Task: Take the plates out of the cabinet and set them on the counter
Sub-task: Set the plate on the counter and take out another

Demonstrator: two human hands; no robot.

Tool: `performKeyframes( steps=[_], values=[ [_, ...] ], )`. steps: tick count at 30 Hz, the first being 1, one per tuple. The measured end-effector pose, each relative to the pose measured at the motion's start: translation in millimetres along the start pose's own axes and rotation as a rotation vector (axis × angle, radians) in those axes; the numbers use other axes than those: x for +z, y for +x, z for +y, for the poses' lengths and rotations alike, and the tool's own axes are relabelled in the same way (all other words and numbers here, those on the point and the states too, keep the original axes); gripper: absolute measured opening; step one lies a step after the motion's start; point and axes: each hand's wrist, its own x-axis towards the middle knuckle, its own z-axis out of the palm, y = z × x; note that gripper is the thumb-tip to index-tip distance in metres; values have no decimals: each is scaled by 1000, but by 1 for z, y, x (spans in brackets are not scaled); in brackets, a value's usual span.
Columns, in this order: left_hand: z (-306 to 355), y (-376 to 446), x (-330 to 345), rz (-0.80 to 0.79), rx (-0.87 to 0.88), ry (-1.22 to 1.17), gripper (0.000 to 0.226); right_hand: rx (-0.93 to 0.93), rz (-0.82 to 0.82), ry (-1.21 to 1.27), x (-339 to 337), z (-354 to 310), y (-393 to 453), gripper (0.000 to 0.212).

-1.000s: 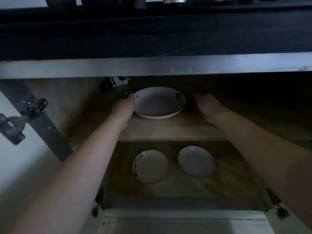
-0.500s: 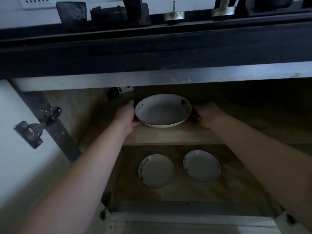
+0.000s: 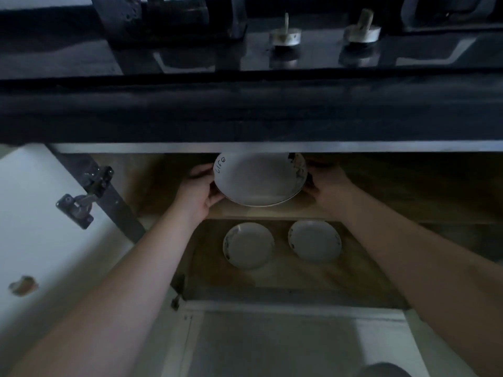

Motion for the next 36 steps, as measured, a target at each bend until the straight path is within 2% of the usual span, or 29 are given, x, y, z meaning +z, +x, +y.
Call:
performKeyframes(
  steps=[1,4,8,14,18,21,27,36],
  values=[
    [0,-7,-3,2,-23,-13,23,20,44,19,1,-3,-7,2],
    [0,-32,-15,45,-143,-21,24,68,110,11,-1,-6,-28,11],
    [8,-71,-22,73,-238,28,22,141,122,-78,-9,-13,-67,6],
    [34,-158,-34,88,-329,-9,31,208,10,-315,-25,-33,-142,19],
    [37,-227,-46,121,-438,-13,23,311,-27,-441,-37,-37,-202,23],
    [41,-276,-62,129,-485,-35,19,370,-59,-372,-38,-41,-256,26],
    [81,-364,-91,128,-561,-51,25,434,-57,-302,-39,-62,-347,28],
    [180,-470,-103,-28,-432,-196,35,343,-102,-168,-32,-174,-448,29]
  ],
)
